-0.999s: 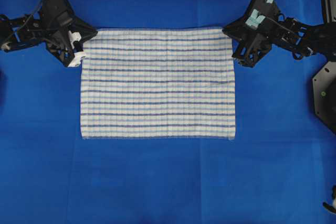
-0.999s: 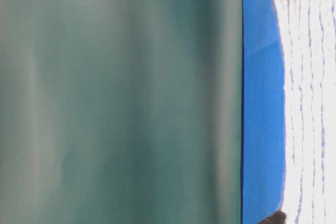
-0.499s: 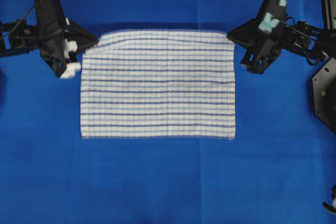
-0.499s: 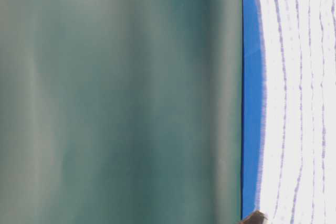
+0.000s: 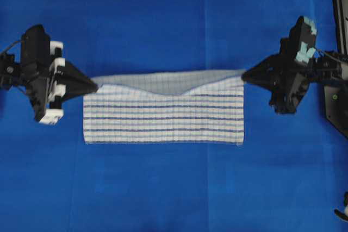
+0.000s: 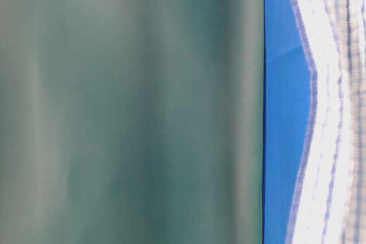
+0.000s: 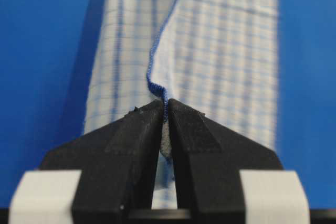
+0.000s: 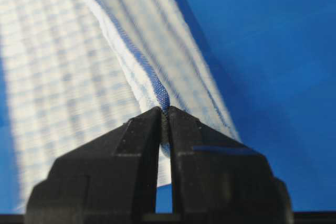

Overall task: Fold the blue towel.
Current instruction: 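Pull both held corners toward the near edge, folding the towel in half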

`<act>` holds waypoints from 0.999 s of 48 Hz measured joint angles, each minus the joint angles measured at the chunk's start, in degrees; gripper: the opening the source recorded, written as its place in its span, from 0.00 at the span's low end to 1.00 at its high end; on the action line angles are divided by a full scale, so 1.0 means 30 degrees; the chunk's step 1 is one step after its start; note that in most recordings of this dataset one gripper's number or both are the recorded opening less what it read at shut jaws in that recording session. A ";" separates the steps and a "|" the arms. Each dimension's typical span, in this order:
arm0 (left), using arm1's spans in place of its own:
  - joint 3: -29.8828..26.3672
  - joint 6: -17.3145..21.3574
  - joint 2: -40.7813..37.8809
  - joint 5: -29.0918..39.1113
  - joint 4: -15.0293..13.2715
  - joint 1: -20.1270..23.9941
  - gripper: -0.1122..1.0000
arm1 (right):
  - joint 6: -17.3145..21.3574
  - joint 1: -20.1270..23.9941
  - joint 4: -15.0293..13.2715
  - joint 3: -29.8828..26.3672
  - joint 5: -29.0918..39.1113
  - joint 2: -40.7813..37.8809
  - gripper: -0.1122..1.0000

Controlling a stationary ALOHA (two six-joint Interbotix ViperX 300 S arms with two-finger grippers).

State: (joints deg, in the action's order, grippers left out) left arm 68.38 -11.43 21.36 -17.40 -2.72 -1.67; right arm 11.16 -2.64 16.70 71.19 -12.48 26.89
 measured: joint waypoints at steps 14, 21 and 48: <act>0.0029 -0.0967 -0.0088 0.0029 0.0000 -0.2461 0.14 | -0.0029 0.2344 0.0967 0.0000 0.0000 -0.0322 0.15; 0.0029 -0.0967 -0.0146 0.0000 0.0000 -0.2930 0.14 | 0.0000 0.3047 0.1084 -0.0146 0.0000 -0.0879 0.15; 0.0029 -0.0820 -0.0205 0.0029 0.0000 -0.2988 0.14 | -0.0059 0.3311 0.1084 -0.0879 0.0322 -0.2227 0.16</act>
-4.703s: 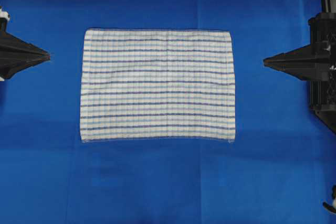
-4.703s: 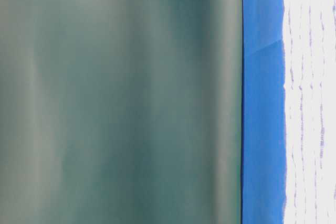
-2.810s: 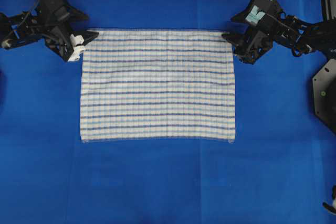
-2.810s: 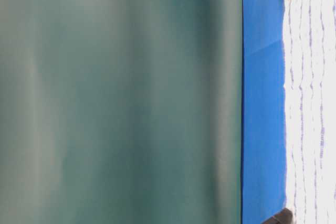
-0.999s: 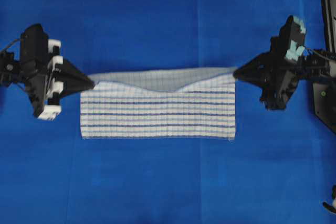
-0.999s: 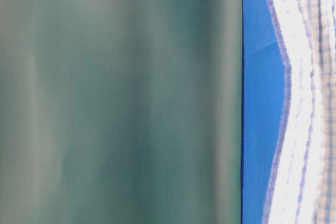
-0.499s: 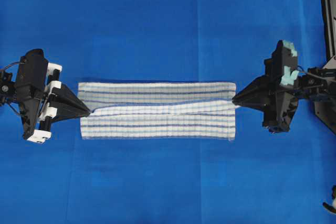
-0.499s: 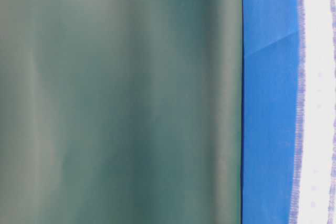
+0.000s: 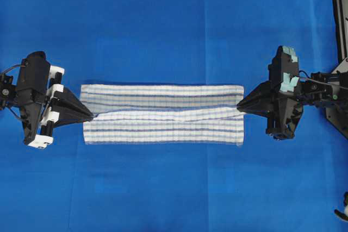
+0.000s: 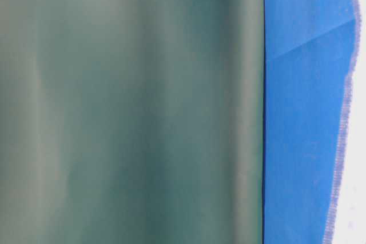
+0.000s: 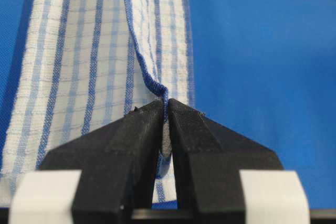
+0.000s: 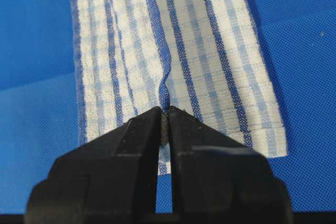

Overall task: Fold the blue towel.
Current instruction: 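Pull both held corners toward the near edge, folding the towel in half, then open both grippers and release the folded edge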

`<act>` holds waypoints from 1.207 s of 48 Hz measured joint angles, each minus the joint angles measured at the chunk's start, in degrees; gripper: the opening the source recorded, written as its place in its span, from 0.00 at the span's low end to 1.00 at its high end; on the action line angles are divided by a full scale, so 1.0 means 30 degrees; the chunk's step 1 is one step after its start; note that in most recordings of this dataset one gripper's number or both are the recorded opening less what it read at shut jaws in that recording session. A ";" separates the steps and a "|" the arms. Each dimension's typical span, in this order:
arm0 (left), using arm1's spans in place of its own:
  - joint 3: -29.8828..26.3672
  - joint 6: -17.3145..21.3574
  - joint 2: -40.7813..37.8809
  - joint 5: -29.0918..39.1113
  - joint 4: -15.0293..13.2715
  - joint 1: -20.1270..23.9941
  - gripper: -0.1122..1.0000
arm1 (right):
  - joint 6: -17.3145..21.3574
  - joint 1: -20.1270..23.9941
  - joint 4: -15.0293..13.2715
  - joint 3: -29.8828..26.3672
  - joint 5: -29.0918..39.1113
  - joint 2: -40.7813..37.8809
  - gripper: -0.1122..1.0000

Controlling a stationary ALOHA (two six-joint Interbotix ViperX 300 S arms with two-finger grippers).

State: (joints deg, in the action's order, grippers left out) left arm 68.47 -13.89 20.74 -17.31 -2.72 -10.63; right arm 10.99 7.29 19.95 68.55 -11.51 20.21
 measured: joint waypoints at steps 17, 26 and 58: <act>0.0000 -0.0146 0.0000 0.0000 -0.0029 0.0117 0.72 | -0.0146 0.0000 0.0000 -0.0029 0.0000 0.0029 0.92; 0.0000 0.0088 0.0059 0.0000 0.0000 0.0381 0.79 | -0.0322 -0.0146 -0.0088 -0.0059 0.0000 0.0381 0.89; -0.0234 0.2080 -0.1934 0.1201 0.0059 0.5215 0.71 | -0.2256 -0.3516 -0.0146 -0.0205 -0.0234 -0.1465 0.88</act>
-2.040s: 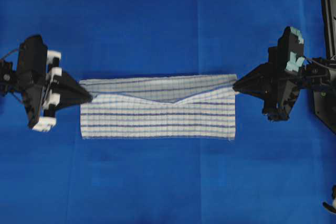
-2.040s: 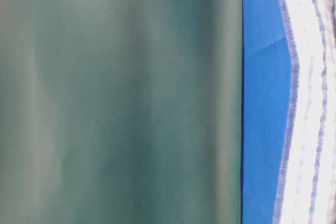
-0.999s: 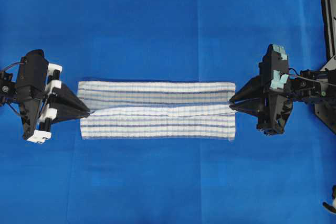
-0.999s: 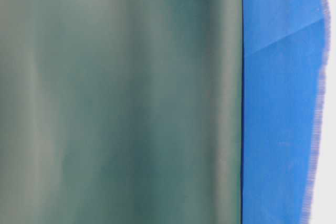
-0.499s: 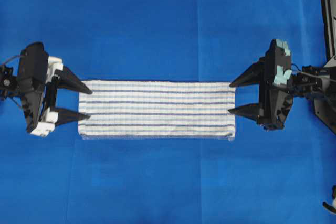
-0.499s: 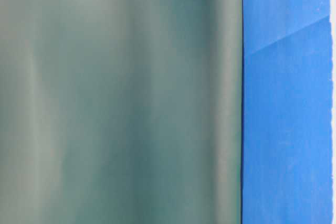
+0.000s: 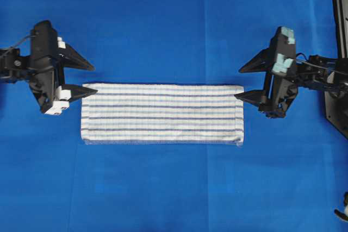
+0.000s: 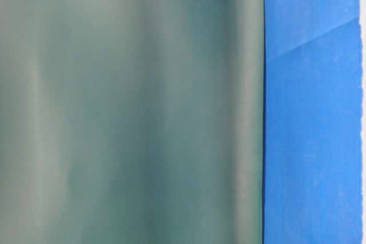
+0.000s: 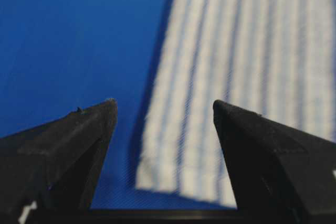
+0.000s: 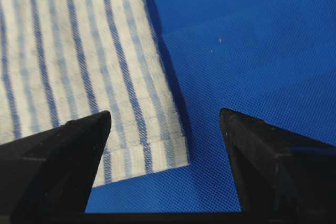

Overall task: Fold the blue towel.
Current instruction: 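Open both grippers and release the folded edge, then grasp the left and right ends of the folded towel strip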

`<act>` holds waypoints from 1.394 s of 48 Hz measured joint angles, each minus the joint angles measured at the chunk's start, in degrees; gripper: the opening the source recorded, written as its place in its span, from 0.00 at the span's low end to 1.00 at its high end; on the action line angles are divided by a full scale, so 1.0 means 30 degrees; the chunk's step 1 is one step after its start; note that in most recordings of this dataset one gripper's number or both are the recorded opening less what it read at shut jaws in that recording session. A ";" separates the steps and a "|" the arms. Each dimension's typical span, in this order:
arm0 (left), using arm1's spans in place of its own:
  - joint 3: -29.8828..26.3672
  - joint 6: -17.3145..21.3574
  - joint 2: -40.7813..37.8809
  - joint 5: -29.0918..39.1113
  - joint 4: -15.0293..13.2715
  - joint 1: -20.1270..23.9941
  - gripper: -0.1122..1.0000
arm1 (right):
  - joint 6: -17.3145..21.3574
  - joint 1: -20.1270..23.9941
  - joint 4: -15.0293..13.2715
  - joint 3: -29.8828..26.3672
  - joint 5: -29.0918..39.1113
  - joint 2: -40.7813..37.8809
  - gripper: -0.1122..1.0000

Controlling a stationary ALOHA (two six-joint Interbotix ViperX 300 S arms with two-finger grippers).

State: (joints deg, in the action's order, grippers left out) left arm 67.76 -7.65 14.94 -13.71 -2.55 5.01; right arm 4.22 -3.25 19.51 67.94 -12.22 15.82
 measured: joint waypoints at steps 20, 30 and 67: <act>-0.0410 0.0000 -0.3838 -0.1143 -0.0029 0.0264 0.59 | 0.0059 -0.0029 0.0059 -0.0879 -0.0996 -0.3867 0.73; -0.0762 -0.0117 -0.4248 -0.1025 0.0000 0.0234 0.15 | 0.0088 0.0029 0.0059 -0.0938 -0.1025 -0.3955 0.28; -0.1934 -0.0088 -0.1523 0.3867 -0.0029 -0.0234 0.11 | -0.0205 -0.0381 0.0029 -0.0938 0.1055 -0.1230 0.12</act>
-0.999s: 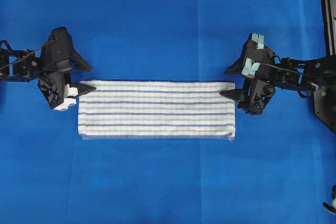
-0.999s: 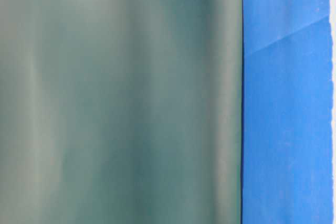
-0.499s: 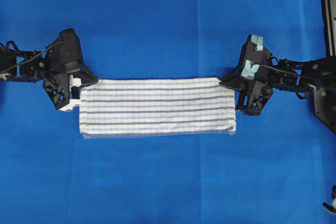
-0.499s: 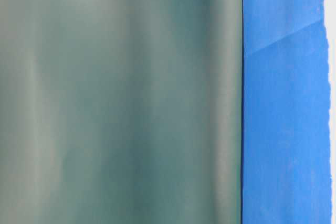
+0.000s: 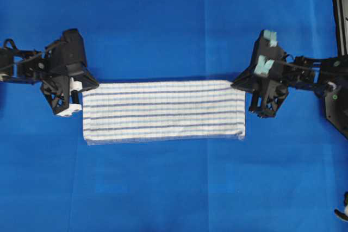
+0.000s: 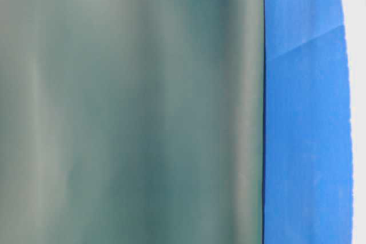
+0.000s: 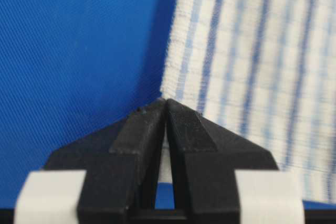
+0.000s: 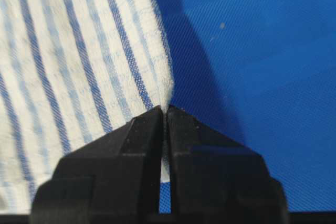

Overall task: Fold the blue towel.
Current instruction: 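Grasp the left and right ends of the folded towel strip, then lift the strip and rotate it vertical, right gripper far, left near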

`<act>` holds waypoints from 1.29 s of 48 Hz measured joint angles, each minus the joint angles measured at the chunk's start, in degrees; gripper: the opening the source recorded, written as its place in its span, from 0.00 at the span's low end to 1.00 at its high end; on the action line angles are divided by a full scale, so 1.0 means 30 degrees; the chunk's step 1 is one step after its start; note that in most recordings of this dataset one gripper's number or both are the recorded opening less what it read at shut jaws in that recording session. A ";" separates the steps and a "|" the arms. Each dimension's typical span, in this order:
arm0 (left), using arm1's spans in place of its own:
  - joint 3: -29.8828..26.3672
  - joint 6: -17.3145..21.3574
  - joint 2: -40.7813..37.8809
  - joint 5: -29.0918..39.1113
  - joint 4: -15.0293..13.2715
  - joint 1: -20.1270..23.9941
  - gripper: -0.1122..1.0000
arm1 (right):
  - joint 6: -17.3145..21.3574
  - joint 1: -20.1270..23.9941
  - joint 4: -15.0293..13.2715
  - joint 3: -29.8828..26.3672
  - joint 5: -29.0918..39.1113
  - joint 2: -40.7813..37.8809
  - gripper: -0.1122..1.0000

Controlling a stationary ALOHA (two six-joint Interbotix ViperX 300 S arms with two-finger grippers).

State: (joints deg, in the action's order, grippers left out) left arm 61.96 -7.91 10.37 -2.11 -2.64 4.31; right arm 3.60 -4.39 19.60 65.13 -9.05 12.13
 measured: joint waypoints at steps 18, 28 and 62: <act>-0.0059 0.0000 0.3867 0.1494 0.0000 -0.1553 0.11 | -0.0967 -0.0908 0.0000 -0.0498 0.2432 0.3135 0.12; -0.0527 -0.1230 0.3457 0.1084 0.0000 -0.1963 0.11 | -0.1289 -0.1201 0.0000 -0.0908 0.2490 0.2871 0.12; -0.6064 -0.4131 -0.1699 -0.0645 0.0000 -0.4307 0.11 | -0.3809 -0.6240 -0.1436 -0.6123 0.2871 -0.1699 0.12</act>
State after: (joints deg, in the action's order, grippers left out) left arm 43.77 -20.30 5.27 -4.04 -2.64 -8.61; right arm -7.82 -23.12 15.29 46.76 -0.44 7.03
